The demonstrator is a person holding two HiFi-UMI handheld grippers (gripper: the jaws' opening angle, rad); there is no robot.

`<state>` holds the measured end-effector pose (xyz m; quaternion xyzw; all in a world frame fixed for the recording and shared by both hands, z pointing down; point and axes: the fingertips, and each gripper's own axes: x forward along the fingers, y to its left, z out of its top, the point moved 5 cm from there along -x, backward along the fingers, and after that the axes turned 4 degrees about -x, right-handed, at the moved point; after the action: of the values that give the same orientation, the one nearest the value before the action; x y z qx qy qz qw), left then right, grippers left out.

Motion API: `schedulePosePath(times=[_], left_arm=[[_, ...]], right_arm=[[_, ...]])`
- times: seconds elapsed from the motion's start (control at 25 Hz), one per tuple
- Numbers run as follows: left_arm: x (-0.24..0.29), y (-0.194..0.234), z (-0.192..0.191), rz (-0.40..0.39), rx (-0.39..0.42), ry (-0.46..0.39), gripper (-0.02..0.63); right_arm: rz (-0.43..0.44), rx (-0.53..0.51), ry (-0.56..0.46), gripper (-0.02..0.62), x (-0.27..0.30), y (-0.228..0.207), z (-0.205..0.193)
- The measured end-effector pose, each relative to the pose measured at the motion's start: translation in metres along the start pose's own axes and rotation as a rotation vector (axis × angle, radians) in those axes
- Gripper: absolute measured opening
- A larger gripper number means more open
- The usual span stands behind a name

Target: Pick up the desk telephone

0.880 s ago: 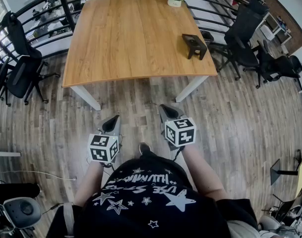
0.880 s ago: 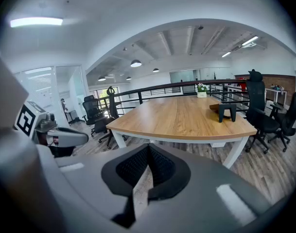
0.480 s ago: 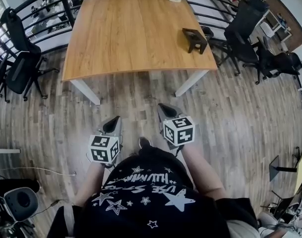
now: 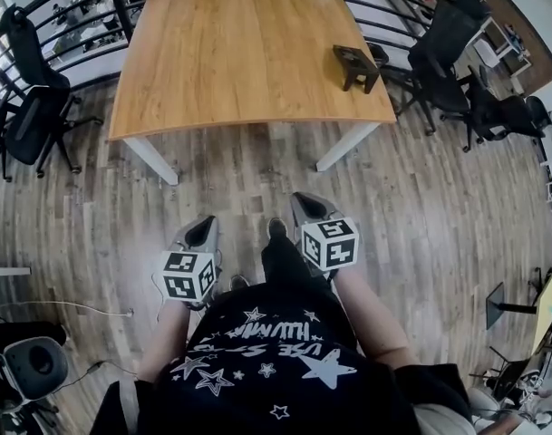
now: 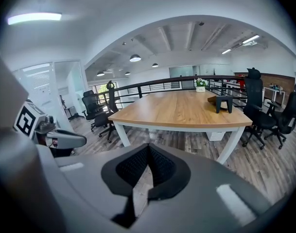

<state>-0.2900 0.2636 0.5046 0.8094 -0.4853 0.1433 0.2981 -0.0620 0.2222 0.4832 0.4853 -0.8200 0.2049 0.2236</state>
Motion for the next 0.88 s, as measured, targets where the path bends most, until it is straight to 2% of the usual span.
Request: schedulePosePath(times=[0.16,0.36,0.56,0.88], left_arm=[[0.019,-0.003,0.007,0.006,-0.006,0.007,0.0],[0.058,-0.001,0.027,0.044,-0.004,0.019,0.0],[0.108,-0.006,0.064,0.062,-0.02,0.018,0.0],[0.185,-0.022,0.112,0.093,-0.005,0.052,-0.001]], right_arm=[[0.006,-0.001,0.007,0.002,0.013,-0.017,0.002],[0.078,0.008,0.01,0.003,0.053,-0.044,0.011],[0.109,0.054,-0.011,0.002,0.09,-0.094,0.044],[0.169,0.06,0.012,0.003,0.13,-0.171,0.077]])
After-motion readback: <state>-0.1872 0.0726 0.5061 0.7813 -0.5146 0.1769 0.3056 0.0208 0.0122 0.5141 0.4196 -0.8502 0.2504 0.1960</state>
